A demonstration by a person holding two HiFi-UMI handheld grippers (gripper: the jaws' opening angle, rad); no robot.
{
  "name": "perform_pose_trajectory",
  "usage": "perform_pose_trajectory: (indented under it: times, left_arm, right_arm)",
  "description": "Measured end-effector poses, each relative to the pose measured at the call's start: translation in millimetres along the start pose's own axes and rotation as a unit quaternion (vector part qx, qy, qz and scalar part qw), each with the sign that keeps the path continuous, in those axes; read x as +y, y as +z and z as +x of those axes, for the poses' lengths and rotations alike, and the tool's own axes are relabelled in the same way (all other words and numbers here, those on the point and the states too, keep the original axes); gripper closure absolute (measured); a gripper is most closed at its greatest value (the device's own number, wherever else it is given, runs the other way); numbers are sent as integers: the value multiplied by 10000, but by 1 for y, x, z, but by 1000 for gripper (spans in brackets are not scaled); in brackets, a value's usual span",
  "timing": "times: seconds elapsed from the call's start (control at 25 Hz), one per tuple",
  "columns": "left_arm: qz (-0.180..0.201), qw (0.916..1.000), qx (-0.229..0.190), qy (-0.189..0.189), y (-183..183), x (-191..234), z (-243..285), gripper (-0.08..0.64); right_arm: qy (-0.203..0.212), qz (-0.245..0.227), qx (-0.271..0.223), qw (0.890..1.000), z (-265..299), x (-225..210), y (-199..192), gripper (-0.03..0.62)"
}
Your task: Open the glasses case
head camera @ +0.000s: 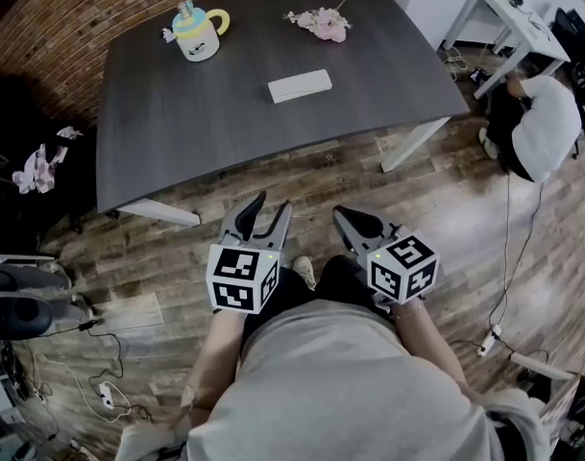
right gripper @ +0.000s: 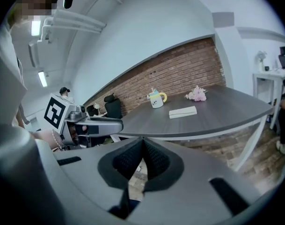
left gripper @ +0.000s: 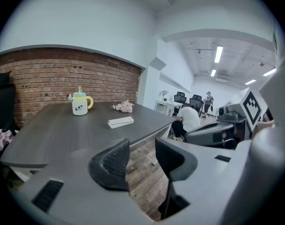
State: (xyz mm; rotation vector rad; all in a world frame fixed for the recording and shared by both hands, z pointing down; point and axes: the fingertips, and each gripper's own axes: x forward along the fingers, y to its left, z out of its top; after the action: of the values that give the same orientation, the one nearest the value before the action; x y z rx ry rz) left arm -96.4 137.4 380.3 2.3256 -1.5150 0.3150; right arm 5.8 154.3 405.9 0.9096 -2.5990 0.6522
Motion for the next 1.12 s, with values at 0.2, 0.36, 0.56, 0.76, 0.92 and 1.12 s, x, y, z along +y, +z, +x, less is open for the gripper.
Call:
perform_pose_trajectory:
  times: [0.2, 0.36, 0.56, 0.76, 0.92, 1.12]
  left_arm:
    - [-212, 9997, 73, -76, -8, 2, 12, 393]
    - [-193, 9996, 183, -116, -8, 10, 30, 393]
    - [-90, 9996, 256, -44, 2, 29, 59, 393]
    - [-71, 9993, 370, 41, 17, 52, 96, 393]
    - [-33, 9990, 436, 60, 34, 68, 129, 393]
    - [157, 9980, 603, 58, 54, 92, 171, 393]
  right_arm:
    - [-122, 118, 73, 9998, -1, -14, -3, 586]
    - [-114, 249, 96, 9996, 12, -27, 1, 586]
    - [-11, 345, 77, 9994, 39, -50, 16, 586]
    - [47, 420, 16, 9991, 70, -83, 39, 586]
    - [140, 468, 45, 9988, 96, -110, 60, 586]
    - [216, 610, 100, 9979, 126, -139, 82, 586]
